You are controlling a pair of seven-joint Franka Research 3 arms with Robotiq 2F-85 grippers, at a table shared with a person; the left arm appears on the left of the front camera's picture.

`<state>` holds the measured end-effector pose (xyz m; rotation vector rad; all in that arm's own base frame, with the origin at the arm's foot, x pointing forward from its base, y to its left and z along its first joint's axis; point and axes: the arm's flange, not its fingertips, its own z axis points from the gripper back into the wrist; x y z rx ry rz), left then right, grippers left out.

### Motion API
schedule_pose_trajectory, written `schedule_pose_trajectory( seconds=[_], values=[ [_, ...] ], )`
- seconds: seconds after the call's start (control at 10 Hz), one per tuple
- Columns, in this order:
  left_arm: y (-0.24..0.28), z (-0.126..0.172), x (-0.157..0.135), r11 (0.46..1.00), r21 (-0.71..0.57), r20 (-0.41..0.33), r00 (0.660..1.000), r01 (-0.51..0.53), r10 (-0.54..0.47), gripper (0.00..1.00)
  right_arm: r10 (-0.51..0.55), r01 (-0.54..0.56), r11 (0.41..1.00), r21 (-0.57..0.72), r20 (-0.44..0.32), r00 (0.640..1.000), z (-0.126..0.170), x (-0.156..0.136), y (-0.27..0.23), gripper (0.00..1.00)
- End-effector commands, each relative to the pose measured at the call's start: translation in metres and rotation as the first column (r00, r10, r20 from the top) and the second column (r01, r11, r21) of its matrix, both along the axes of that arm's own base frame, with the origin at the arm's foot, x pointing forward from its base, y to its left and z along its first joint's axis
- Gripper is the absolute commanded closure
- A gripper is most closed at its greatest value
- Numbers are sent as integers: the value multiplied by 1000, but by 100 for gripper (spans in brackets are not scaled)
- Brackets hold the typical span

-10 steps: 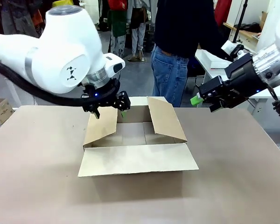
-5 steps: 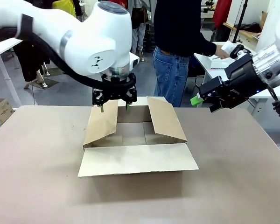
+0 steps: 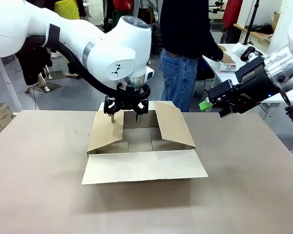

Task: Pack the gift set into the box.
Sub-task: Place both hands on the side flaps of the Package Box and spread them outward.

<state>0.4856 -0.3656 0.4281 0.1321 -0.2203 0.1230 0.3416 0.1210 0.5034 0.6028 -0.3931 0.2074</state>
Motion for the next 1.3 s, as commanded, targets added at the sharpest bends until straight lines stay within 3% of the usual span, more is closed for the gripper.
schedule_pose_trajectory(
  seconds=[0.0,0.2,0.4,0.6,1.0,1.2],
  values=[
    [7,8,2,999,35,21,1000,4,-5,0,-14,14,1000,3,-10,1000,1,-2,2,0],
    [8,9,1,998,62,45,999,-19,17,0,-14,14,1000,3,-10,1000,1,-2,2,0],
    [12,6,-2,983,185,80,997,1,-16,0,-14,14,1000,3,-10,1000,1,-2,2,0],
    [15,5,-7,958,285,54,997,31,-49,0,-14,14,1000,3,-10,1000,1,-2,2,0],
    [26,3,-7,954,294,24,998,50,-60,0,-14,14,1000,3,-10,1000,1,-2,2,0],
    [42,19,-15,963,267,78,996,21,-44,0,-14,14,1000,3,-10,1000,1,-2,2,0]
  ],
)
